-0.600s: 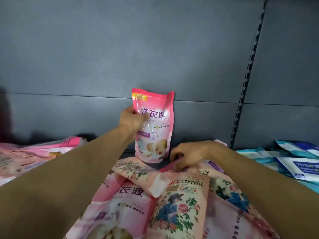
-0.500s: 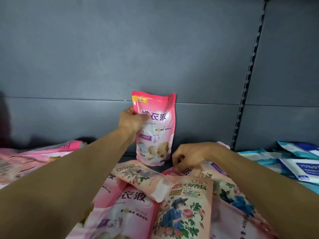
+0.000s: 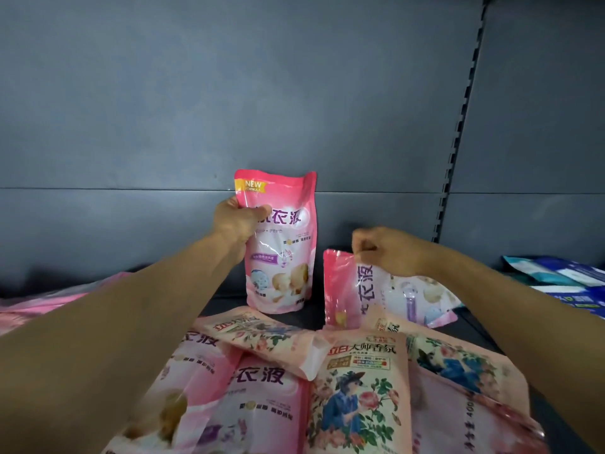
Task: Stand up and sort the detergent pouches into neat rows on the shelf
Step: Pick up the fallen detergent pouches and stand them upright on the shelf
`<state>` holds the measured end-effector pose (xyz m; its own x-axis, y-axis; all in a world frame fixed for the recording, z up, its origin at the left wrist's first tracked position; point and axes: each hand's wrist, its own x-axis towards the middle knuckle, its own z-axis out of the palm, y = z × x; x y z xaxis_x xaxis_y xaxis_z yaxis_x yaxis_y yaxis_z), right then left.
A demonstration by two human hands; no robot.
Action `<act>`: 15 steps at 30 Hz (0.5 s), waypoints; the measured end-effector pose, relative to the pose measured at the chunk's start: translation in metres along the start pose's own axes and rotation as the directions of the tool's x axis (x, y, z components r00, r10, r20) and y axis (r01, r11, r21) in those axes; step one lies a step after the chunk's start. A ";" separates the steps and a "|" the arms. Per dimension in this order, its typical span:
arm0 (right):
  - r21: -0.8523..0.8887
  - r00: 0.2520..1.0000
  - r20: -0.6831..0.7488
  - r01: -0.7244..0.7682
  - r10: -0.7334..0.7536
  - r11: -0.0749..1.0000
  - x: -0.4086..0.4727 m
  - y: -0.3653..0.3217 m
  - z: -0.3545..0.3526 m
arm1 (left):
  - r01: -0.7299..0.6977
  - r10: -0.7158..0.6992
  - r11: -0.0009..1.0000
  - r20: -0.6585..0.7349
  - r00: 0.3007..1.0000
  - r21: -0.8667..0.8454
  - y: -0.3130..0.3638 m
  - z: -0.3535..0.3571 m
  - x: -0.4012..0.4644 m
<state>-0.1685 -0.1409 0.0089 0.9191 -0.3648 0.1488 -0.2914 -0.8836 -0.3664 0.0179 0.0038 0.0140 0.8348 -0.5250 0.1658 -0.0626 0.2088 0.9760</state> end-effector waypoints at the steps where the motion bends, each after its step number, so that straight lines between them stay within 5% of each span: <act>1: 0.005 0.996 -0.078 -0.038 0.038 0.999 -0.002 0.003 -0.005 | 0.007 -0.007 1.000 -0.004 1.000 0.010 0.000 0.001 0.001; 6: 0.166 0.848 -0.499 -0.112 0.181 0.980 -0.007 0.007 -0.024 | -0.011 0.017 0.987 -0.041 0.999 0.160 0.001 0.001 0.000; 9: 0.368 0.766 -0.563 -0.103 0.310 0.924 -0.004 0.002 -0.021 | -0.158 0.226 0.888 -0.111 0.968 0.432 0.005 -0.003 -0.008; 12: 0.490 0.733 -0.557 -0.090 0.390 0.867 0.001 -0.005 -0.011 | -0.442 0.653 0.531 -0.017 0.757 0.723 0.012 -0.007 -0.030; 15: 0.488 0.733 -0.561 -0.082 0.385 0.869 -0.002 -0.006 -0.008 | -0.650 0.812 0.202 0.245 0.529 0.733 0.021 0.001 -0.055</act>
<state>-0.1706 -0.1377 0.0179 0.4132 -0.7720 0.4830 -0.1994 -0.5942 -0.7792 -0.0294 0.0363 0.0256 0.2570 -0.3103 0.9152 -0.9559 -0.2210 0.1935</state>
